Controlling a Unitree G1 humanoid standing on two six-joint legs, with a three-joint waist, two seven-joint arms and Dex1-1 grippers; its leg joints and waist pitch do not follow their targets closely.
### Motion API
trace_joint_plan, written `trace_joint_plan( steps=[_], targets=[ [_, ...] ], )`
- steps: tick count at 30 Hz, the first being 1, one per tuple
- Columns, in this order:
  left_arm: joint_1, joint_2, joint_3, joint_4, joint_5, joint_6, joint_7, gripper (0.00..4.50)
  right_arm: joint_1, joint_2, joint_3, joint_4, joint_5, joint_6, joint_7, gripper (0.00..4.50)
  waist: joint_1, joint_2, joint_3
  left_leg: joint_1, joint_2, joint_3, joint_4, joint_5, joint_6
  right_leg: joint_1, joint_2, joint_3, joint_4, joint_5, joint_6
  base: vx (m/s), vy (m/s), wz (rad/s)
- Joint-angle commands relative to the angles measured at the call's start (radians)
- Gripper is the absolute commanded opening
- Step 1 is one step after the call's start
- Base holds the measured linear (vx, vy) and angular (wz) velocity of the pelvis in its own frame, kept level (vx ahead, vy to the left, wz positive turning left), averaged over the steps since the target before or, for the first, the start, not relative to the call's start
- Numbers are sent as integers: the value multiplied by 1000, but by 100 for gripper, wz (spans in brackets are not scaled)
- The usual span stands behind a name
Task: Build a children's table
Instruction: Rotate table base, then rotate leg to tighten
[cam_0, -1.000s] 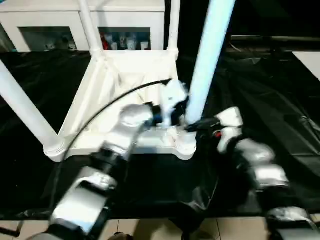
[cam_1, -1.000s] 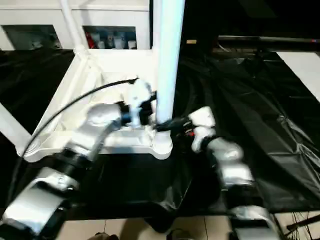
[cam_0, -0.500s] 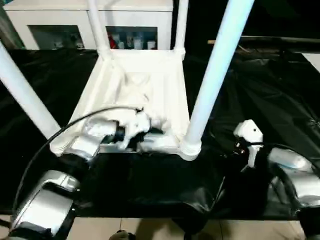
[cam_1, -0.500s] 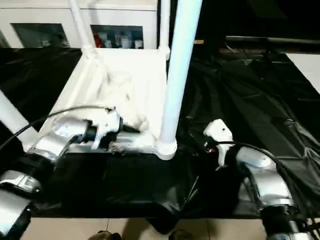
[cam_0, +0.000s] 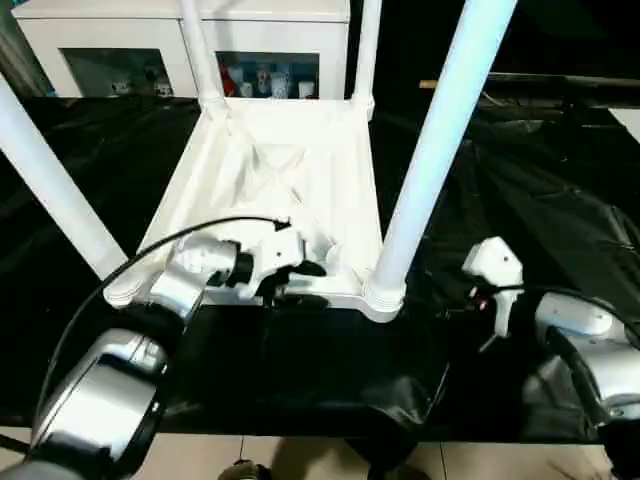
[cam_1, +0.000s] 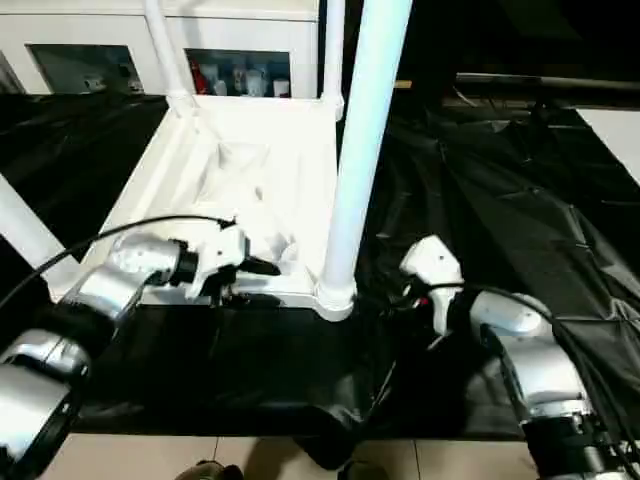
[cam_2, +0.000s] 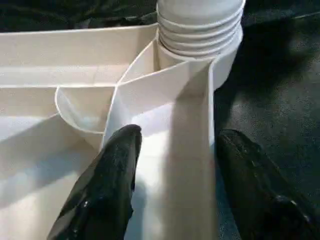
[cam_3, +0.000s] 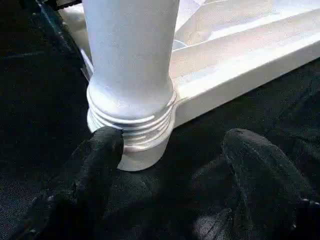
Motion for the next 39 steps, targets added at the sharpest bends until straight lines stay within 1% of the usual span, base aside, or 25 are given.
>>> trace_joint_plan(
  steps=[1,3,4,5,6,7,10,11,12,13,14,15,18,19,20,22,23,24,27,29,30,33,34,35,39],
  targets=[
    [-21,-3,-4,26,16,-1,-16,222,2,-13,2,-23,0,12,3,361,4,-4,-82,18,27,-14,-68,-233,52,55,-47,23,-74,-203,-255,0,0,0],
    [-30,-6,-10,42,20,5,-37,208,5,-15,5,-27,2,14,4,361,4,-6,-81,19,27,-14,-68,-242,49,56,-48,23,-75,-217,-257,0,0,0],
    [-37,-7,-17,54,28,9,-50,198,7,-19,7,-28,0,13,5,361,7,13,-79,21,28,-16,-70,-245,45,53,-50,23,-75,-220,-258,0,0,0],
    [-44,-9,-24,69,37,8,-63,193,10,-23,10,-30,-2,13,7,361,4,4,-79,22,28,-14,-69,-254,43,53,-45,23,-78,-213,-259,0,0,0],
    [-47,-9,-27,77,41,7,-67,187,11,-24,10,-32,-2,14,6,361,5,4,-81,20,27,-15,-69,-247,45,57,-46,23,-74,-196,-263,0,0,0],
    [-48,-9,-27,82,43,5,-67,168,11,-24,10,-35,-3,16,4,361,6,4,-80,20,28,-15,-69,-247,47,57,-47,22,-76,-195,-265,0,0,0],
    [-52,-7,-23,100,48,2,-69,156,12,-25,10,-45,0,25,-1,361,5,5,-80,19,27,-15,-69,-243,51,58,-46,21,-75,-194,-270,0,0,0],
    [-53,-6,-23,102,49,2,-69,151,12,-25,10,-45,0,26,-1,361,4,3,-81,19,26,-14,-68,-242,53,58,-46,21,-74,-197,-269,0,0,0],
    [-54,-4,-18,112,50,1,-63,151,10,-23,10,-47,1,28,-2,361,4,4,-81,19,27,-15,-69,-243,53,58,-47,21,-75,-201,-269,0,0,0],
    [-55,-4,-14,116,50,3,-62,129,9,-23,11,-47,2,29,-1,361,3,-2,-80,18,27,-14,-68,-242,54,58,-47,21,-75,-209,-265,0,0,0],
    [-55,-2,-11,119,49,1,-61,129,6,-19,11,-46,4,30,0,361,4,1,-80,19,28,-15,-68,-239,55,57,-48,22,-76,-214,-264,0,0,0],
    [-55,-1,-9,120,48,1,-60,120,5,-18,11,-45,6,30,0,361,3,-2,-79,19,28,-14,-68,-241,56,56,-47,22,-77,-219,-263,0,0,0],
    [-47,8,3,127,46,4,-63,92,6,-7,26,-43,18,25,23,361,3,-2,-78,19,28,-14,-69,-246,57,55,-48,22,-78,-236,-260,0,0,0],
    [-39,13,2,128,48,3,-71,82,10,-4,34,-47,24,21,36,361,3,-5,-77,18,28,-14,-70,-252,57,55,-48,22,-79,-251,-256,0,0,0],
    [-34,16,1,128,50,1,-76,77,11,-1,40,-49,27,20,41,361,3,-4,-76,17,28,-15,-70,-253,57,55,-50,22,-80,-265,-250,0,0,0],
    [-20,20,0,121,50,1,-81,73,6,11,48,-45,30,18,41,361,2,-14,-75,17,29,-14,-71,-254,57,52,-50,22,-82,-282,-243,0,0,0],
    [-16,21,1,120,51,0,-83,54,2,17,50,-42,31,18,40,361,3,-10,-75,17,30,-16,-72,-251,57,52,-51,22,-80,-283,-242,0,0,0],
    [-9,20,5,117,50,-2,-83,44,-7,28,53,-35,32,14,38,361,0,-14,-73,16,29,-16,-73,-256,58,50,-51,22,-82,-298,-235,0,0,0],
    [3,19,10,110,47,-2,-82,34,-22,45,59,-22,33,12,34,361,-1,-13,-72,16,30,-16,-73,-255,58,48,-52,23,-83,-308,-232,0,0,0],
    [13,18,14,104,43,-4,-81,11,-33,58,67,-10,34,9,32,361,-2,-14,-70,18,29,-15,-74,-267,53,45,-52,23,-86,-337,-225,0,0,0],
    [16,17,15,102,41,-4,-80,4,-37,63,71,-3,30,6,30,361,-2,-17,-68,19,29,-15,-75,-272,52,44,-52,24,-88,-350,-220,0,0,0],
    [30,15,21,83,34,-4,-75,4,-61,90,88,53,-6,-13,-10,361,-3,-16,-66,20,31,-17,-78,-283,43,38,-54,26,-90,-383,-206,0,0,0],
    [34,16,22,79,33,-4,-76,4,-69,97,92,69,-17,-22,-24,361,-7,-18,-64,15,29,-19,-81,-288,37,40,-53,24,-89,-395,-202,0,0,0],
    [37,16,24,77,32,-3,-77,4,-76,104,92,83,-25,-26,-37,361,-7,-16,-66,21,30,-18,-80,-288,34,36,-53,25,-89,-385,-202,0,0,0],
    [45,16,31,68,32,0,-80,4,-97,120,84,116,-29,-41,-60,361,-5,-16,-66,21,31,-16,-80,-283,38,38,-52,27,-87,-354,-209,0,0,0]
  ],
)
